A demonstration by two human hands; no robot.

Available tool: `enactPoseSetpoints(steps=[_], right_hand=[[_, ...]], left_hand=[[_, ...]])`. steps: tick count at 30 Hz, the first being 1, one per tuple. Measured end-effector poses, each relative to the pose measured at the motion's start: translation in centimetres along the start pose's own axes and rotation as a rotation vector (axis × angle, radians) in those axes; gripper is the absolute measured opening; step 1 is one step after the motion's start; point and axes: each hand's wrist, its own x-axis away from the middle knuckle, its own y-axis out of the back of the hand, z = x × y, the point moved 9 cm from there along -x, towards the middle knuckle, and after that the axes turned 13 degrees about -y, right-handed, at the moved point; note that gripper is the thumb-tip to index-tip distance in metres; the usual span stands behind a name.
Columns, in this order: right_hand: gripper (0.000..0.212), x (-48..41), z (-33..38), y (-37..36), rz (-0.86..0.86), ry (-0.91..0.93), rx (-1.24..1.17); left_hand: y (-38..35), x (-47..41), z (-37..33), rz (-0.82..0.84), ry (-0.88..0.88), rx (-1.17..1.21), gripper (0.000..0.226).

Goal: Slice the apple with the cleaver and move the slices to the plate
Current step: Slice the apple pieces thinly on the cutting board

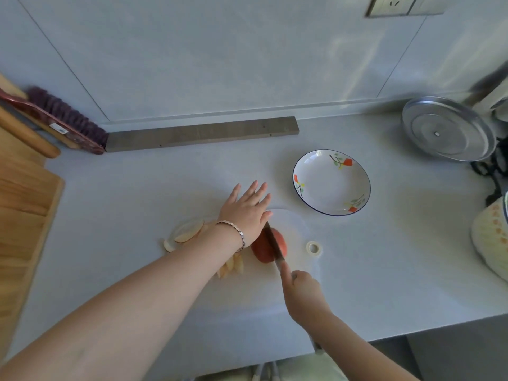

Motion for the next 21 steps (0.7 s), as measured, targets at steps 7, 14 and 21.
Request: enactPoseSetpoints(steps=[7, 14, 21], right_hand=[[0.049, -0.4, 0.3, -0.2, -0.025, -0.042, -0.07], [0.052, -1.5, -0.1, 1.5, 0.151, -0.078, -0.224], [0.054, -1.2, -0.5, 4.3, 0.289, -0.025, -0.264]], left_hand=[[0.8, 2.7, 0.6, -0.282, 0.126, 0.233, 0.051], [-4.4, 3.9, -1.8, -0.07, 0.22, 0.449, 0.061], [-5.9, 3.3, -2.2, -0.103, 0.436, 0.547, 0.061]])
